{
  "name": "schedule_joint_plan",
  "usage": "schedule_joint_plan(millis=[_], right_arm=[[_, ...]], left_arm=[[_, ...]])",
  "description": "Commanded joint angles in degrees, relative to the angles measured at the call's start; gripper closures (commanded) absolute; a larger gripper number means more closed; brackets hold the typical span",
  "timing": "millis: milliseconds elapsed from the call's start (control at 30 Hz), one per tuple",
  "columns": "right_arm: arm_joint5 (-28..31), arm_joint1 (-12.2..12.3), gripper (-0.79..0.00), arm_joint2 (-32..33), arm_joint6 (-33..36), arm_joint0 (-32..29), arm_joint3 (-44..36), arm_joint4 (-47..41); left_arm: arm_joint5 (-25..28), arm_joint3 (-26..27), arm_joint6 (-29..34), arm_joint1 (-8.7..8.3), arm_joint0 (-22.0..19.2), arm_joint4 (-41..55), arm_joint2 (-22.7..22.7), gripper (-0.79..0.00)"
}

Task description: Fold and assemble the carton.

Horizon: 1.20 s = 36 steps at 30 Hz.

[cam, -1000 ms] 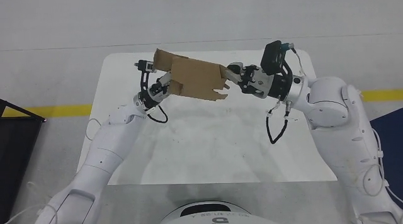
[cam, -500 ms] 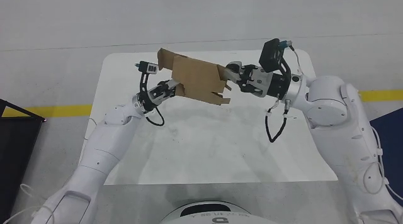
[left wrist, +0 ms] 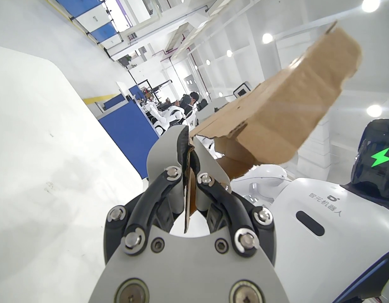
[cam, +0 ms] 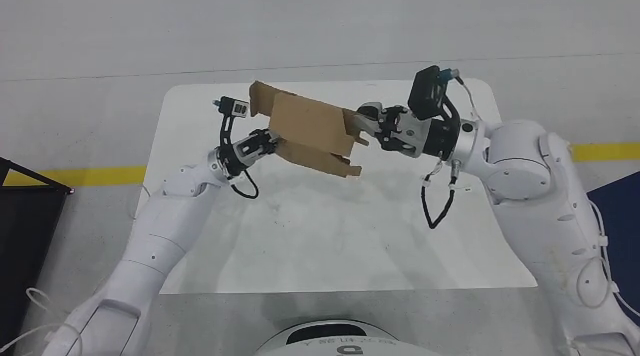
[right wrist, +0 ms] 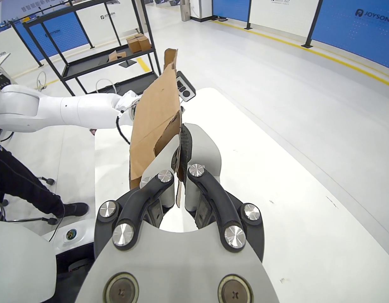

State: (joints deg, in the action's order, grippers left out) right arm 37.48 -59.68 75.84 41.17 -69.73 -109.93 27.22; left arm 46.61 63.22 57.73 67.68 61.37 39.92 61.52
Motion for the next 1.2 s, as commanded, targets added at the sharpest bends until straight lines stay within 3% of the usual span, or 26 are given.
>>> schedule_joint_plan(millis=[0,367,467,567,633,767,933,1167], right_arm=[[1.44,0.15,-0.046,-0.44,1.18,0.22,-0.27,0.41],[6.37,0.40,-0.099,-5.04,3.50,2.16,-0.22,0.77],[6.43,0.35,-0.175,-6.56,3.88,3.18,0.34,1.26],[6.15,0.36,-0.314,-7.11,3.62,4.12,1.01,1.46],[5.32,0.43,-0.508,-6.51,2.79,4.51,1.41,1.70],[4.51,0.72,-0.785,-4.48,0.71,4.03,1.60,1.88],[3.27,1.14,-0.785,-1.41,-2.44,2.24,1.03,2.28],[-6.55,1.02,-0.785,3.75,-13.55,-2.05,-0.17,1.44]], left_arm=[[2.35,-1.02,-2.41,0.15,-0.44,-0.25,-0.32,0.000],[7.39,-4.60,-7.45,1.09,-3.09,0.37,-3.61,0.000],[8.37,-5.29,-8.43,1.34,-3.68,0.61,-4.21,0.000],[9.96,-6.00,-10.02,1.47,-4.18,-0.10,-4.46,0.000],[11.23,-6.35,-11.29,1.49,-4.43,-0.88,-4.50,0.000],[11.39,-5.29,-11.45,1.53,-4.48,-1.49,-2.66,0.000],[11.39,-3.30,-11.45,1.96,-4.22,-4.39,-0.02,0.000],[11.39,0.30,-11.45,3.21,-2.89,-8.42,2.89,0.000]])
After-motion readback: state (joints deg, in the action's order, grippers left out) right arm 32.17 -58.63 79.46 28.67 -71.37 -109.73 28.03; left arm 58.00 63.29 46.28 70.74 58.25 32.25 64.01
